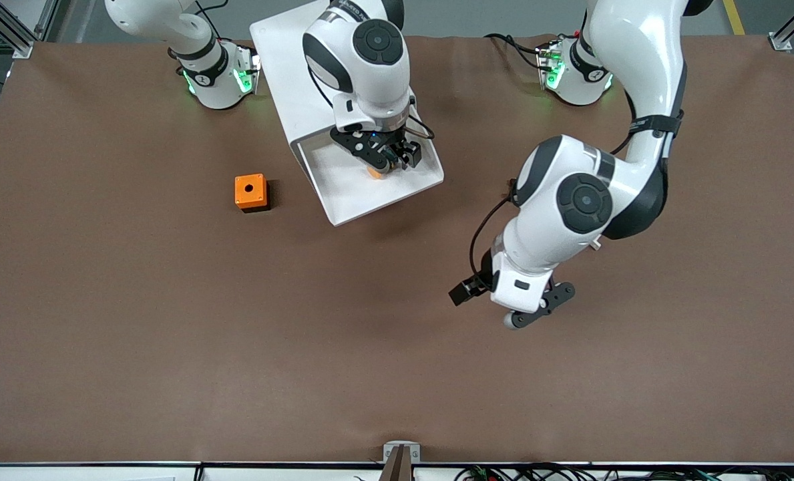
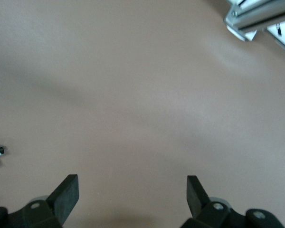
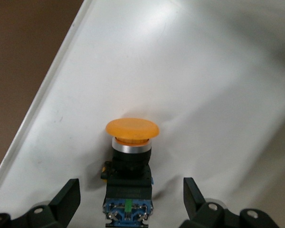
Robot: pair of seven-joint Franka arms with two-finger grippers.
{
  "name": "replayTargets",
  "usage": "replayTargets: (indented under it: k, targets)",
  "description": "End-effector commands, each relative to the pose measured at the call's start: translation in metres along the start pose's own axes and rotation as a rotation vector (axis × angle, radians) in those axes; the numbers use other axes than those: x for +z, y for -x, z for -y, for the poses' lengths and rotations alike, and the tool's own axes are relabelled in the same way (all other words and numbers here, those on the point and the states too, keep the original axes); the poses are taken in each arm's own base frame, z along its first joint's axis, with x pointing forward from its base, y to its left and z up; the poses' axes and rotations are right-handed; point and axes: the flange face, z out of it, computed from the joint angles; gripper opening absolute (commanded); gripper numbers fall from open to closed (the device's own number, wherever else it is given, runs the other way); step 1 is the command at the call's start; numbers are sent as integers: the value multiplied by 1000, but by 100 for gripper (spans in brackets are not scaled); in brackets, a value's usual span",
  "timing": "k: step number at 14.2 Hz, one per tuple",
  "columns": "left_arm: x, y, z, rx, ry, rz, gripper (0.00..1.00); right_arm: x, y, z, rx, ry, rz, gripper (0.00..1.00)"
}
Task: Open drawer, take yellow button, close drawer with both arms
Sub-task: 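Lower the right gripper and grasp the yellow mushroom button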
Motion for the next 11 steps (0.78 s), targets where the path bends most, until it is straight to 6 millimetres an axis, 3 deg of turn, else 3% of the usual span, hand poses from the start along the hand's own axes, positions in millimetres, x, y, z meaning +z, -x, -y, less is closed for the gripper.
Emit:
replayTargets:
  k: [1,2,6,8,11]
  targets:
    - [7,18,-8,37,-21,-6,100,-2,3,1,13,-9,-14,19]
    - [8,22,-10,42,-22,-6,100,-2,3,1,18,-7,-10,0]
    - [12,29,-14,42,-24,3,100,-7,-1,2,38,-10,-7,0]
    - [16,34,-16,50,-32,6,100,-24,-10,6,44,-36,-4,0]
    - [16,38,-17,48,-38,9,100,-68,-43,5,25,-25,14,0]
